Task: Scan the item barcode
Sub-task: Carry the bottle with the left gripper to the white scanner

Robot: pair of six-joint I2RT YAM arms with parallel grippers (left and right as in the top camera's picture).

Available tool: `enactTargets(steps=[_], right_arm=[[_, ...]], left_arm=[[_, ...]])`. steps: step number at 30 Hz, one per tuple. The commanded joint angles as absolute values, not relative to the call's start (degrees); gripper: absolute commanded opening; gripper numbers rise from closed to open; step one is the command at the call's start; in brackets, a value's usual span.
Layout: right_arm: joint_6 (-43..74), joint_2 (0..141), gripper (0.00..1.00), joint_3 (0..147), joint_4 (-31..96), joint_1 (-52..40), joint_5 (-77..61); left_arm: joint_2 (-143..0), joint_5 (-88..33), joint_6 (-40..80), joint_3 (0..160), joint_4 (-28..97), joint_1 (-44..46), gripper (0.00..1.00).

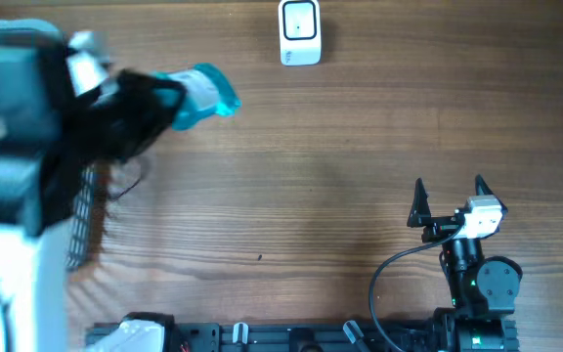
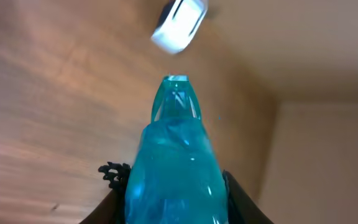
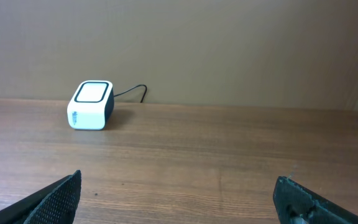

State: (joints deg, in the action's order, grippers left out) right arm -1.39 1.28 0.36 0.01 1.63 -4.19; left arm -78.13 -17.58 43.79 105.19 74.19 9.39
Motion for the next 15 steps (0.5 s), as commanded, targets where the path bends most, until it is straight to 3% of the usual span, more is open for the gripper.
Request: enactTargets(steps=[1,6,15], right_arm=[[-1.1,1.1,1.00,0.3,-0.1,1.3,-3.4],[-1.1,1.1,1.00,0.3,-0.1,1.3,-3.4],[-1.1,1.1,1.00,0.3,-0.1,1.3,-3.4]], left_arm=[[-87.9,-9.0,43.9,105.9,74.6,18.0,0.04],[-102.1,-1.7,44.0,105.9,74.3,24.3,0.04],[-117.2,-1.8,44.0,105.9,67.8,30.6,0.07]])
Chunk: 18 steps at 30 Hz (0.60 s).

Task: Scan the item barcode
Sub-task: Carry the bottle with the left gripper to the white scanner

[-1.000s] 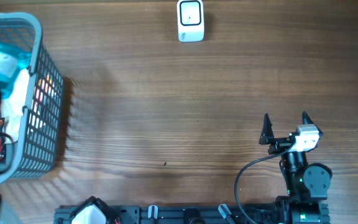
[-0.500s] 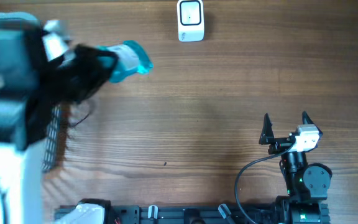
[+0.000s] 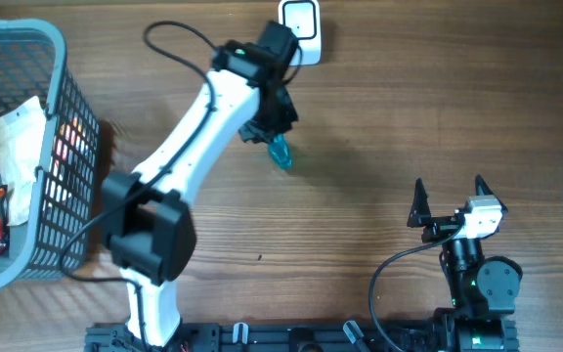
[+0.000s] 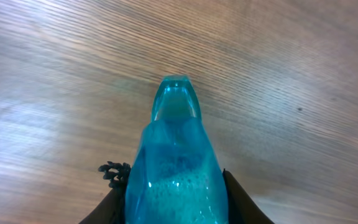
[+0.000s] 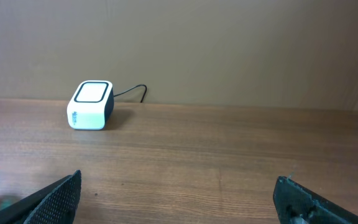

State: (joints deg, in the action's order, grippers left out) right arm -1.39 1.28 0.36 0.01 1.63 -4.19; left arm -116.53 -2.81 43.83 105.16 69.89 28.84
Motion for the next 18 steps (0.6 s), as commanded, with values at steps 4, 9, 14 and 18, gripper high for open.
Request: enactTargets(steps=[4,9,14,18], right_arm=[[-1.1,1.1,1.00,0.3,-0.1,1.3,-3.4],[-1.1,1.1,1.00,0.3,-0.1,1.3,-3.4],[-1.1,1.1,1.00,0.3,-0.1,1.3,-3.4],[-1.1,1.1,1.00,0.3,-0.1,1.3,-3.4]], left_arm=[[-118.0,-1.4,44.0,105.9,63.2,32.4,0.09],[-118.1,4.2,44.0,105.9,56.0,33.3,0.13],[-118.3,7.2,44.0,105.9,54.3,33.3,0.15],[-118.3,7.2,44.0,105.9,54.4,33.5,0.15]])
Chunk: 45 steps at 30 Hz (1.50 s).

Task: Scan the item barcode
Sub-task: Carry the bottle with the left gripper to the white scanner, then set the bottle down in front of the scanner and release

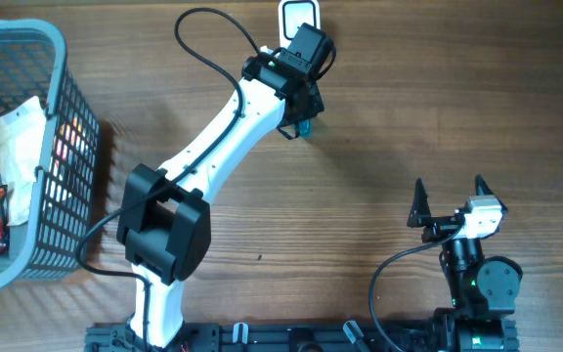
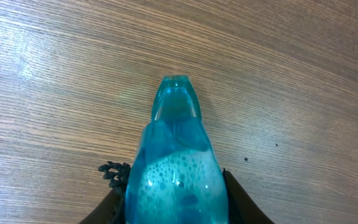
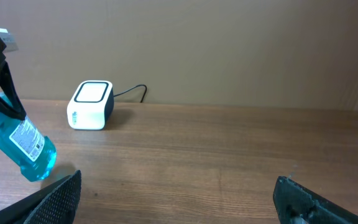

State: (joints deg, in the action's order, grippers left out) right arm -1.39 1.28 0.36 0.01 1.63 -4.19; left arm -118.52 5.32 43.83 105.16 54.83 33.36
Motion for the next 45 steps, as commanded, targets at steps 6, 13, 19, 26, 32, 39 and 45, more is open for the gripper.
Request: enactTargets(steps=[6,13,19,26,32,39,45], right_arm=[[-1.1,1.1,1.00,0.3,-0.1,1.3,-3.4],[-1.1,1.1,1.00,0.3,-0.1,1.3,-3.4],[-1.1,1.1,1.00,0.3,-0.1,1.3,-3.4],[-1.1,1.1,1.00,0.3,-0.1,1.3,-3.4],[-1.1,1.1,1.00,0.3,-0.1,1.3,-3.4],[-1.1,1.1,1.00,0.3,-0.1,1.3,-3.4],[-1.1,1.1,1.00,0.3,-0.1,1.3,-3.4]], left_arm=[[-120.3,7.2,44.0,105.9,53.6,34.0,0.19],[-121.1,7.2,43.9,105.9,51.8,34.0,0.76],[-119.7,7.2,43.7,107.4,51.2,33.8,0.88],[-118.6,6.2,43.8,107.5,50.1,33.9,0.82],[-118.6,3.9,43.8,107.5,48.3,33.9,0.72],[-118.6,3.3,43.7,107.5,47.1,33.9,0.72],[-117.4,3.3,43.7,107.6,46.4,33.9,0.72]])
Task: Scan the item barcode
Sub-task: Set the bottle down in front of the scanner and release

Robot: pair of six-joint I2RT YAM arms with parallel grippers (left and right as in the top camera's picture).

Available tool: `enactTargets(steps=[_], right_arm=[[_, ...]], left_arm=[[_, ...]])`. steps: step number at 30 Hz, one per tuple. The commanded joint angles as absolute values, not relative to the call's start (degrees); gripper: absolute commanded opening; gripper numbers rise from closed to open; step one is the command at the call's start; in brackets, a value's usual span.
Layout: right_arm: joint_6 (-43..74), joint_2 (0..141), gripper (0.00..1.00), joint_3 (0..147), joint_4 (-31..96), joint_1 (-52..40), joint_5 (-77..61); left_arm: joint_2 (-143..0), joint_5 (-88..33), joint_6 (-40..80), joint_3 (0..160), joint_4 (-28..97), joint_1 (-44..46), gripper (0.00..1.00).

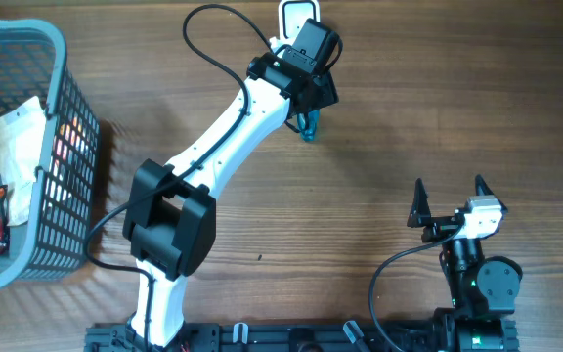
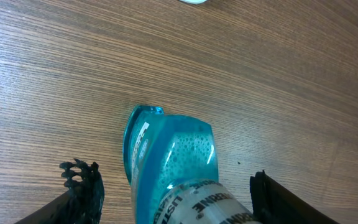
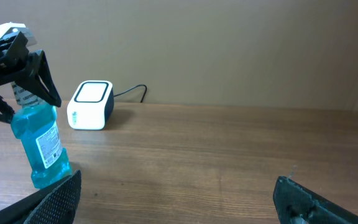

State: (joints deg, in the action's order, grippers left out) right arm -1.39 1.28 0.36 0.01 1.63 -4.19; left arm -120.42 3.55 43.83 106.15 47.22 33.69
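A clear blue bottle [image 3: 41, 146] with a white label stands upright on the wooden table, a little in front of the white barcode scanner [image 3: 92, 104]. In the overhead view the bottle [image 1: 308, 127] peeks out from under the left arm, just below the scanner [image 1: 297, 10]. My left gripper [image 2: 176, 183] is open around the bottle [image 2: 173, 155], with a gap on each side. Its fingers [image 3: 42, 78] straddle the bottle's neck. My right gripper [image 1: 448, 191] is open and holds nothing, near the front right of the table.
A grey-blue mesh basket [image 1: 78, 147] holding several packaged items stands at the left edge. The scanner's black cable [image 3: 132, 92] runs back toward the wall. Bare wood lies between the bottle and the right arm.
The bottle was tilted in the shut left gripper above the table. Now it stands upright on the table, and the left jaws have opened around it. The right arm has not moved.
The left gripper held the blue bottle by the basket at the left. Then it held it over the middle of the table, then tilted close to the scanner. Now the bottle stands in front of the scanner, let go.
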Motion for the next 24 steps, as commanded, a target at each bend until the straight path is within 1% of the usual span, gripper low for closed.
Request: enactTargets(steps=[1,4,8,13,16,20,24], right_arm=[[-1.1,1.1,1.00,0.3,-0.1,1.3,-3.4],[-1.1,1.1,1.00,0.3,-0.1,1.3,-3.4],[-1.1,1.1,1.00,0.3,-0.1,1.3,-3.4],[-1.1,1.1,1.00,0.3,-0.1,1.3,-3.4],[-1.1,1.1,1.00,0.3,-0.1,1.3,-3.4],[-1.1,1.1,1.00,0.3,-0.1,1.3,-3.4],[-1.1,1.1,1.00,0.3,-0.1,1.3,-3.4]], left_arm=[[-116.9,3.3,43.7,107.7,46.2,33.8,0.73],[-113.1,3.3,42.0,109.8,45.8,33.6,0.73],[-107.1,3.7,40.7,110.7,45.9,32.5,0.76],[-98.0,7.2,40.7,110.7,50.6,28.1,0.77],[-91.3,13.2,40.7,110.7,56.9,22.6,0.78],[-83.6,18.3,40.7,110.7,63.2,13.9,0.83],[-77.1,22.6,40.8,110.7,69.2,0.1,0.86]])
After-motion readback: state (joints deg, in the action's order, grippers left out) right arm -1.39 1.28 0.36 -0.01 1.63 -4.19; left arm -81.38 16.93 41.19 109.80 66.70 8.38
